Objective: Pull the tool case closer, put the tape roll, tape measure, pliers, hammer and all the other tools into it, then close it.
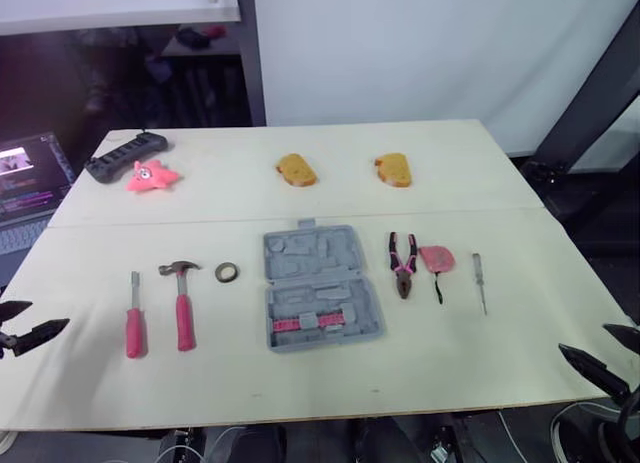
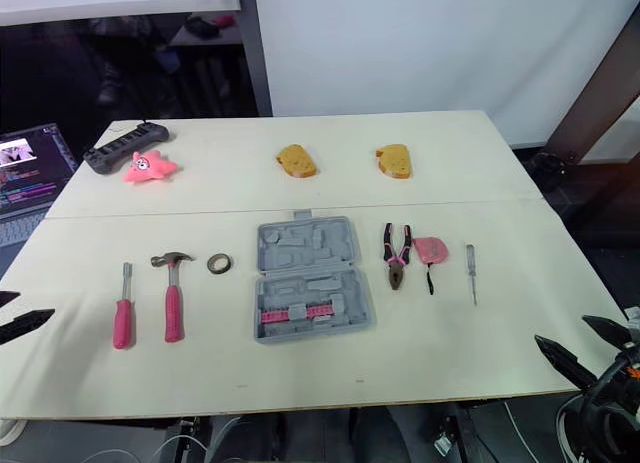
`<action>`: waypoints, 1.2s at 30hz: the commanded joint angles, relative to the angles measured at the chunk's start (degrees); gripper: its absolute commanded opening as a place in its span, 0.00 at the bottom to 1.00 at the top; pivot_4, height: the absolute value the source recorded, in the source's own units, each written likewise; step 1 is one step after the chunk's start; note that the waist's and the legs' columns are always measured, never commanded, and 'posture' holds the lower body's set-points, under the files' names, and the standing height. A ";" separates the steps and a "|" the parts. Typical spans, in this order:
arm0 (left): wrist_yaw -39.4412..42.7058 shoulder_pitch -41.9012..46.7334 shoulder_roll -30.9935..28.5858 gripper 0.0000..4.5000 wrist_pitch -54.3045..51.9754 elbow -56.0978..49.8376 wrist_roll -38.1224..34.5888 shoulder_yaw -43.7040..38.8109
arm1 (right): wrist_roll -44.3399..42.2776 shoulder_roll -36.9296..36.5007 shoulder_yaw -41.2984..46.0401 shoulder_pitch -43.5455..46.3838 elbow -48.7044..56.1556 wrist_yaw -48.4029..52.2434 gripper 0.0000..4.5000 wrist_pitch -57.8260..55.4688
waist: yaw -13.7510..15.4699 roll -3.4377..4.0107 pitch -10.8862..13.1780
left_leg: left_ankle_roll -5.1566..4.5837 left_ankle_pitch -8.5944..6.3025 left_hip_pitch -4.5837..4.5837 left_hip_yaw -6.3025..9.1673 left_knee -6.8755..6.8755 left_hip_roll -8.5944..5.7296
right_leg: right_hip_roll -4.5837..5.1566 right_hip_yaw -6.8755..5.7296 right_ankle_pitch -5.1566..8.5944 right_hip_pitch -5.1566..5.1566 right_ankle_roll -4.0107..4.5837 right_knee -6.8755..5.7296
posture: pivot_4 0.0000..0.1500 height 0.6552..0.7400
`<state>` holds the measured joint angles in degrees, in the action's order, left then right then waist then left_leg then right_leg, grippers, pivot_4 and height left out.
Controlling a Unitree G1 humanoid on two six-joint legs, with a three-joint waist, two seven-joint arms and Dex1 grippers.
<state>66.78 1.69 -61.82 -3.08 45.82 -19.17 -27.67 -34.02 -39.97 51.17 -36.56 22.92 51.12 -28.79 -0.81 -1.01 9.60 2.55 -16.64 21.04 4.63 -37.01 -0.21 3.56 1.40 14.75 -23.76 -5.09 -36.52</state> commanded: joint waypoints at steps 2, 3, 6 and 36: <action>0.78 0.93 -1.52 0.99 0.87 1.05 0.72 0.14 | -0.78 -0.18 2.33 -0.62 1.00 0.28 1.00 0.37 | -0.01 0.00 0.00 | 0.00 0.00 -0.01 0.00 0.00 0.00 | 0.00 0.00 0.00 0.01 -0.01 0.00 | 1.00 1.00; 0.69 1.15 -1.58 0.99 1.36 1.39 1.04 0.29 | -0.84 -0.15 2.44 -0.71 1.00 0.30 1.00 0.38 | 0.00 0.00 0.00 | 0.00 0.00 -0.01 0.00 0.00 0.00 | 0.00 0.00 0.00 0.02 -0.01 0.00 | 1.00 1.00; 0.19 2.47 -1.55 0.99 1.51 2.70 1.47 0.39 | -0.94 -0.09 2.59 -0.92 1.01 0.32 1.00 0.42 | 0.02 0.00 0.00 | 0.00 0.00 -0.03 0.00 0.00 0.00 | 0.00 0.00 0.00 0.03 -0.01 0.00 | 1.00 1.00; -15.36 6.35 28.79 0.01 -16.10 -39.08 3.03 25.67 | 20.02 3.29 -64.13 59.26 -15.47 -18.04 0.02 -11.08 | -0.23 0.09 0.13 | -0.18 -0.11 -0.47 0.00 -0.06 -0.07 | -0.01 -0.03 -0.20 0.48 -0.17 0.20 | 1.00 1.00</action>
<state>52.64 7.88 -33.00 -20.13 5.85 -17.96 -3.03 -16.31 -36.87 -11.41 21.44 9.13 32.00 -41.85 -1.05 -0.92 9.73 2.36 -16.75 20.54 4.63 -37.07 -0.27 3.53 1.36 14.54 -23.28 -5.26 -36.33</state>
